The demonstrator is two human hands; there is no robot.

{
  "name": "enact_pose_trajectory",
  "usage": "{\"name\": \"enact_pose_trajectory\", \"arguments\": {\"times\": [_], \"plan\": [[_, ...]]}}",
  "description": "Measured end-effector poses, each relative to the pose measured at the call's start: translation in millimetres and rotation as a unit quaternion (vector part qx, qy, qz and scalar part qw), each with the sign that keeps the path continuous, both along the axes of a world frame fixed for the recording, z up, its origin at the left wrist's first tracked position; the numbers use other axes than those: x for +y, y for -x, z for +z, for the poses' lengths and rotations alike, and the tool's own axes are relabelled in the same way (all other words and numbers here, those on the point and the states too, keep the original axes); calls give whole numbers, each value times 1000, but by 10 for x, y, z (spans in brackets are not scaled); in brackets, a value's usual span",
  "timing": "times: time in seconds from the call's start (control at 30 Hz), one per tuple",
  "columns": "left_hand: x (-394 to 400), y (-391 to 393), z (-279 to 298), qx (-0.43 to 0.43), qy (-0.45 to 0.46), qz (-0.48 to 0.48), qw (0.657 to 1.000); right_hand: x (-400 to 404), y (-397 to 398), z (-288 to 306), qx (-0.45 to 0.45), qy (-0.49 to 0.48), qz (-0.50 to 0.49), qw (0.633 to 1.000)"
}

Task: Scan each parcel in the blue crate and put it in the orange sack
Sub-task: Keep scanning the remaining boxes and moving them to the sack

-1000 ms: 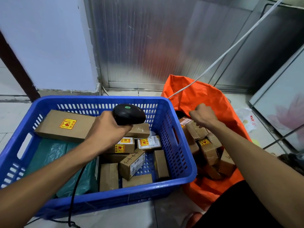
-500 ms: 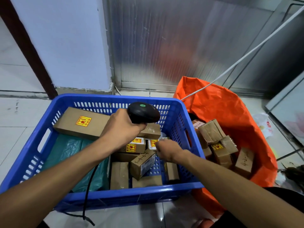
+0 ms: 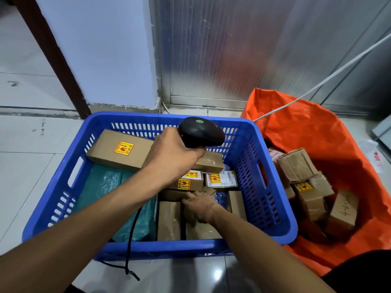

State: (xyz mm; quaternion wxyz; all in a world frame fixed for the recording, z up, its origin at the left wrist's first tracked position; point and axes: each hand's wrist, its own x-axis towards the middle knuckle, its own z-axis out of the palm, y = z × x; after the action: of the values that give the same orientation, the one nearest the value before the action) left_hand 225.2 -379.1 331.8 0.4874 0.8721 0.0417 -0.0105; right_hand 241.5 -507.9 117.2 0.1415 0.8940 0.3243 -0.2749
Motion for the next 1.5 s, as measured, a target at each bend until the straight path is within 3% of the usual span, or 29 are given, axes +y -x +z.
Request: {"name": "enact_pose_trajectory", "arguments": {"times": [0.37, 0.63, 0.87, 1.07, 1.2, 1.5], "plan": [[-33, -18, -36, 5, -4, -24, 1000, 97, -76, -211, -36, 63, 56, 996], [-84, -9, -29, 14, -13, -30, 999, 55, -14, -46, -67, 39, 94, 993], [-114, 69, 20, 22, -29, -41, 998, -104, 17, 150, -75, -19, 64, 995], [-100, 117, 35, 20, -30, -47, 998, -357, 18, 339, -61, -81, -70, 992], [-122, 127, 7, 21, -38, -62, 997, -553, 17, 542, -48, -134, -191, 971], [-166, 157, 5, 24, -37, -76, 996, -951, -161, 1094, -59, -246, -420, 871]]}}
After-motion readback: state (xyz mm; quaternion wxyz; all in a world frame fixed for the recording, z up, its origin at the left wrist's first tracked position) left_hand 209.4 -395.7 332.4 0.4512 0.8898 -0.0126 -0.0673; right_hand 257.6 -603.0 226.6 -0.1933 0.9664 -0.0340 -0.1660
